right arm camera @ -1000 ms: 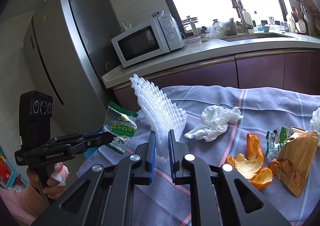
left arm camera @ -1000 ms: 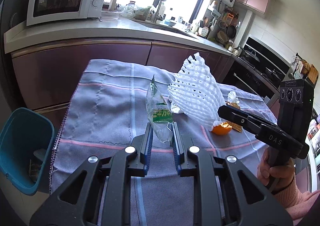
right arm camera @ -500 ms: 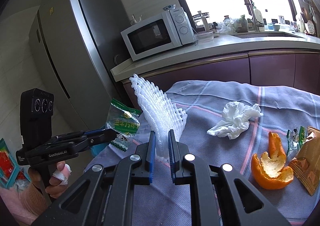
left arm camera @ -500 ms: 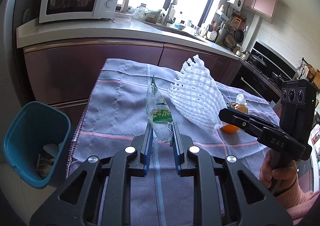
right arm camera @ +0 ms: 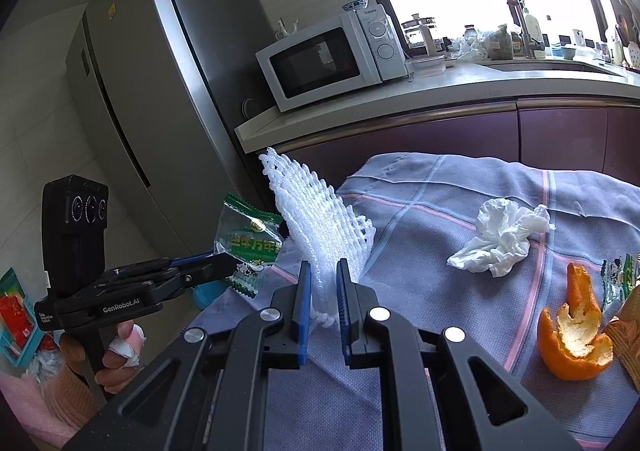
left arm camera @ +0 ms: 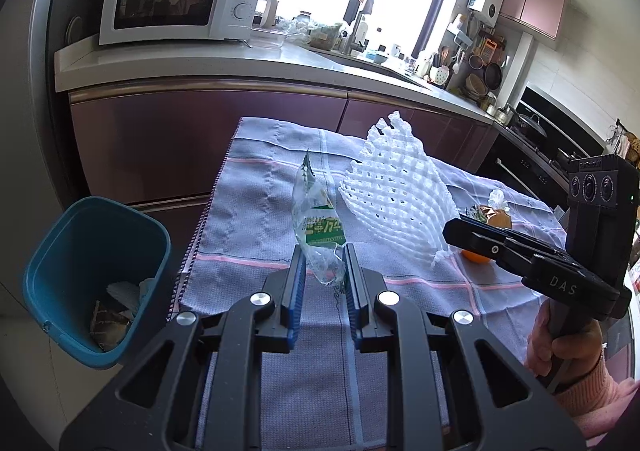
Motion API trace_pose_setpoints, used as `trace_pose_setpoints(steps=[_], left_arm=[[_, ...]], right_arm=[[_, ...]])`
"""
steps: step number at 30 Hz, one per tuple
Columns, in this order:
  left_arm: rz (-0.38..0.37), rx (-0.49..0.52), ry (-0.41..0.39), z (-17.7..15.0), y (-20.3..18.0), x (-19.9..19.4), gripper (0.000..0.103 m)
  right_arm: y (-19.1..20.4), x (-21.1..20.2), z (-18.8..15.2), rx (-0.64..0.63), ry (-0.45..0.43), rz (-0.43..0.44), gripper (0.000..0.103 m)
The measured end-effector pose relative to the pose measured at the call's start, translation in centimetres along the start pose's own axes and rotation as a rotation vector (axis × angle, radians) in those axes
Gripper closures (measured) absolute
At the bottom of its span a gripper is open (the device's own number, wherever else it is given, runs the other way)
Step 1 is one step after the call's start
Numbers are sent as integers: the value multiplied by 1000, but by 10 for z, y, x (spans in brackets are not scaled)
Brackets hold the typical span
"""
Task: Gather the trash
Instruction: 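Lift the foam net with right tool while left tool lifts the plastic bag, then carry the foam net with right tool to the teal bin while left tool carries the bag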
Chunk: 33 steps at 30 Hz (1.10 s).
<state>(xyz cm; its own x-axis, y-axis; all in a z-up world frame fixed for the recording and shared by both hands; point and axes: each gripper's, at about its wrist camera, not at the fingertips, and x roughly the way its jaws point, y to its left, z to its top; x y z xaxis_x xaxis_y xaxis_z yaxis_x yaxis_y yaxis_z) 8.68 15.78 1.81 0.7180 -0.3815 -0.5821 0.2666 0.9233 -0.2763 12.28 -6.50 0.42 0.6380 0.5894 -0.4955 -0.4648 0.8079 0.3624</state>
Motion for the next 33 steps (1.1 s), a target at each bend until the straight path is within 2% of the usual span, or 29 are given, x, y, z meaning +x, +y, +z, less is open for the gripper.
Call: trace_pose_setpoints(steps=[33], left_arm=[[92,-61,-45,-8,42,-32,84]], right_arm=[[38,34,7,-56,57,89,92]])
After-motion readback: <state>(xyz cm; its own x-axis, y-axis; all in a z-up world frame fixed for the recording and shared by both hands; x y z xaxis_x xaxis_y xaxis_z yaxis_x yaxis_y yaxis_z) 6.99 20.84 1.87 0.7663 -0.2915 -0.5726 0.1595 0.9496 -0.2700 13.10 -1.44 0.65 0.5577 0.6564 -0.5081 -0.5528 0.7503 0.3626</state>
